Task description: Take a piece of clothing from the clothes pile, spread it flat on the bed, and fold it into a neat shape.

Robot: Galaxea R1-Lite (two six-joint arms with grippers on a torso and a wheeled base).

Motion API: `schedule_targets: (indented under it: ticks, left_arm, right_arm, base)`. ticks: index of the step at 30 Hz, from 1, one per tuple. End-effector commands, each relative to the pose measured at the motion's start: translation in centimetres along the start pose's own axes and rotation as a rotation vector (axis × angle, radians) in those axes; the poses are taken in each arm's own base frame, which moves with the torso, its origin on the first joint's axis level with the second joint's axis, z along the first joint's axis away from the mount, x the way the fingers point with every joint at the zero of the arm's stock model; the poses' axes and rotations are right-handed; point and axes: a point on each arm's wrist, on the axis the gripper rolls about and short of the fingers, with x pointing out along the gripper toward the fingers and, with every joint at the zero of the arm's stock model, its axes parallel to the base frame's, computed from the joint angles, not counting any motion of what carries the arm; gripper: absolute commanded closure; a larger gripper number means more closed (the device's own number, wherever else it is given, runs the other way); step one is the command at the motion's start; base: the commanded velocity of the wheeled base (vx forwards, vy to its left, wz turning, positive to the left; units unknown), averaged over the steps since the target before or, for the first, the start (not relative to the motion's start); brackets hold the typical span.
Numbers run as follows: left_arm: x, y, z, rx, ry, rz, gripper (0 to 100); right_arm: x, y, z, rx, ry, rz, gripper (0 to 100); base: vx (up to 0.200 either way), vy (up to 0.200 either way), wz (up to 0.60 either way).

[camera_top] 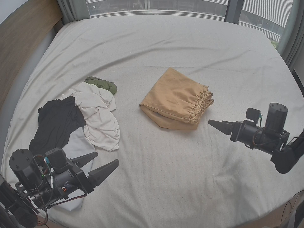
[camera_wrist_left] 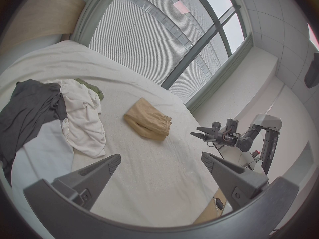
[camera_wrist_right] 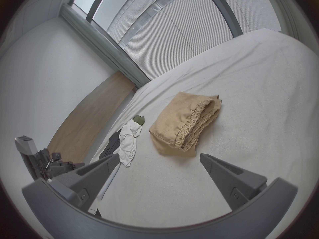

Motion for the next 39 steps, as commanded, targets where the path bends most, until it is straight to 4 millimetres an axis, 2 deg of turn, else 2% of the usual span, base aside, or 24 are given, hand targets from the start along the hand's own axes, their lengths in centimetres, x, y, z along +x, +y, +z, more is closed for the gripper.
schedule_targets:
  ticks: [1,5,9,11,12,13,14,15,17,18,19,23,24,26,31,33,36,39]
  left_arm:
    - [-1.9,-1.6,1.2,0.023,-0.082,-0.038,0]
    - [-4.5,-2.3,2.1,0.048,-0.121,-0.026,0]
    - [-8.1,-3.0,2.1,0.083,-0.118,-0.021,0]
    - [-9.7,-3.2,1.9,0.117,-0.118,-0.019,0]
    - [-11.3,-3.3,1.4,0.161,-0.109,-0.012,0]
    - [-11.3,-3.3,1.4,0.161,-0.109,-0.012,0]
    - [-13.2,-3.4,0.8,0.211,-0.104,0.005,0]
    - [-13.4,-3.4,0.7,0.215,-0.104,0.009,0]
    - [-15.6,-3.6,0.4,0.232,-0.132,0.050,0]
    - [-15.6,-3.6,0.4,0.232,-0.132,0.050,0]
    - [-17.1,-3.6,0.1,0.231,-0.158,0.106,0]
    - [-18.7,-3.6,-0.8,0.230,-0.187,0.183,0]
    - [-18.7,-3.6,-0.8,0.230,-0.187,0.183,0]
    - [-19.1,-3.6,-1.3,0.230,-0.198,0.223,0]
    - [-19.4,-3.6,-1.5,0.241,-0.234,0.271,0]
    - [-19.6,-3.7,-1.8,0.249,-0.257,0.294,0]
    - [-19.7,-3.6,-2.1,0.251,-0.267,0.316,0]
    - [-19.9,-3.6,-2.5,0.256,-0.286,0.342,0]
  right_arm:
    - [-4.5,2.5,0.9,-0.061,-0.067,0.026,0]
    - [-7.9,3.8,0.6,-0.091,-0.092,0.026,0]
    - [-11.2,4.9,0.8,-0.113,-0.123,0.004,0]
    - [-12.6,5.4,0.8,-0.116,-0.135,-0.007,0]
    - [-13.9,5.9,0.6,-0.118,-0.135,-0.012,0]
    - [-13.9,5.9,0.6,-0.118,-0.135,-0.012,0]
    - [-16.0,6.9,0.2,-0.121,-0.134,-0.014,0]
    - [-16.3,7.0,0.2,-0.123,-0.136,-0.015,0]
    - [-18.8,8.0,-0.6,-0.131,-0.137,-0.023,0]
    - [-18.8,8.0,-0.6,-0.131,-0.137,-0.023,0]
    - [-20.7,8.7,-1.4,-0.139,-0.151,-0.034,0]
    - [-23.1,9.4,-2.8,-0.154,-0.191,-0.053,0]
    - [-23.1,9.4,-2.8,-0.154,-0.191,-0.053,0]
    - [-24.9,10.0,-4.3,-0.167,-0.227,-0.080,0]
    - [-27.0,10.6,-6.4,-0.191,-0.272,-0.076,0]
    - [-27.8,10.6,-8.0,-0.190,-0.270,-0.078,0]
    - [-27.8,10.0,-9.8,-0.181,-0.242,-0.108,0]
    - [-27.4,9.4,-10.1,-0.213,-0.266,-0.198,0]
  base:
    - [0.000,0.000,0.00]
    - [0.000,0.000,0.00]
    - [0.000,0.000,0.00]
    - [0.000,0.000,0.00]
    - [0.000,0.000,0.00]
    - [0.000,0.000,0.00]
    - [0.000,0.000,0.00]
    - [0.000,0.000,0.00]
    - [0.000,0.000,0.00]
    - [0.000,0.000,0.00]
    - [0.000,0.000,0.00]
    - [0.000,0.000,0.00]
    - [0.000,0.000,0.00]
    - [0.000,0.000,0.00]
    - [0.000,0.000,0.00]
    - [0.000,0.000,0.00]
    - [0.000,0.000,0.00]
    - [0.000,0.000,0.00]
